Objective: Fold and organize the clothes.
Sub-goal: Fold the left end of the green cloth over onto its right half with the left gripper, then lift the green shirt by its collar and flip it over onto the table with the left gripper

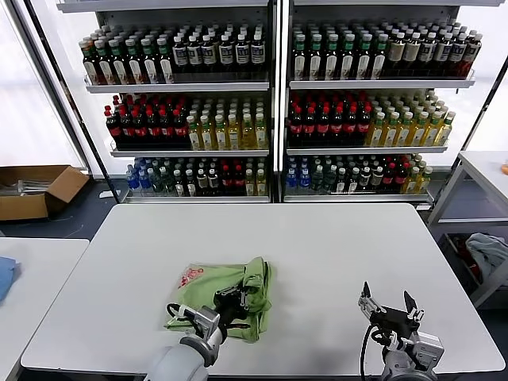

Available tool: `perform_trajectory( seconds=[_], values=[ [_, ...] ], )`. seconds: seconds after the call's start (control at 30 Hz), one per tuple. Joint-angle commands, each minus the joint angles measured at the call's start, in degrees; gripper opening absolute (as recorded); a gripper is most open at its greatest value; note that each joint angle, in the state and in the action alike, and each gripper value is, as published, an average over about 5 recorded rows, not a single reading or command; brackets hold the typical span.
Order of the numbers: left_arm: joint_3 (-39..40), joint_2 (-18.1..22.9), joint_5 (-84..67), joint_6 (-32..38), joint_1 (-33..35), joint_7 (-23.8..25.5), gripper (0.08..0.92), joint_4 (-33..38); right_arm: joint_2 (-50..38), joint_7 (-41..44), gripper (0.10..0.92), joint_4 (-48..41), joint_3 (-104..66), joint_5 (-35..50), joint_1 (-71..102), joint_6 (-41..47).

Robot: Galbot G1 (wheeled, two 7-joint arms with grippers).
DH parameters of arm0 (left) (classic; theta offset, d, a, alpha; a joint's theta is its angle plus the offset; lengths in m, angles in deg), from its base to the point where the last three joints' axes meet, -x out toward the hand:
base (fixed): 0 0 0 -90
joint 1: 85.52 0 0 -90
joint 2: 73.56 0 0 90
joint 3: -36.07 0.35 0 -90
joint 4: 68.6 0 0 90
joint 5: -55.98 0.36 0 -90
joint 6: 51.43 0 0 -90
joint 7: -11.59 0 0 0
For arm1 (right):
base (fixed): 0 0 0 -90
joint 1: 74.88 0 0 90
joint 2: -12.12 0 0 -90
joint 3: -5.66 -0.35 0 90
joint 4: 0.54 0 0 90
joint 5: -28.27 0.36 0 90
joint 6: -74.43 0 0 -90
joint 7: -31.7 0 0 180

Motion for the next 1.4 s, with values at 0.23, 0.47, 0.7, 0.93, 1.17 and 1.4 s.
perform_trajectory(
  seconds=[0.23, 0.47, 0.7, 0.93, 1.17, 1.4],
  values=[
    [3.8, 7.9, -14.9, 1.1, 2.4, -5.7, 0.268, -3.9, 0.0, -0.2, 0.823, -1.7, 1.5, -0.1, -0.9, -0.5],
    [5.0, 10.5, -30.3, -3.1, 5.1, -10.2, 0.476, 1.5, -0.9, -0.4, 0.823, -2.4, 1.2, 0.4, -1.1, -1.1],
    [0.0, 9.2, -42.1, -2.5, 6.0, -11.2, 0.675, 12.9, -1.1, -0.6, 0.823, -3.1, 2.2, 0.4, -1.7, -1.4],
    [-11.6, 3.1, -36.6, 0.6, 5.7, -11.5, 0.815, 15.9, -2.1, -0.5, 0.823, -4.0, 3.4, 0.6, -3.7, -0.9],
    [-25.2, -6.1, -19.3, 4.2, 7.4, -8.8, 0.823, 8.1, -2.9, -0.4, 0.823, -5.3, 4.0, 2.0, -5.5, -0.8],
    [-26.8, -7.2, -19.9, 4.6, 8.7, -7.4, 0.823, 2.8, -3.1, -0.3, 0.823, -6.1, 4.1, 2.5, -6.4, -0.8]
  ],
)
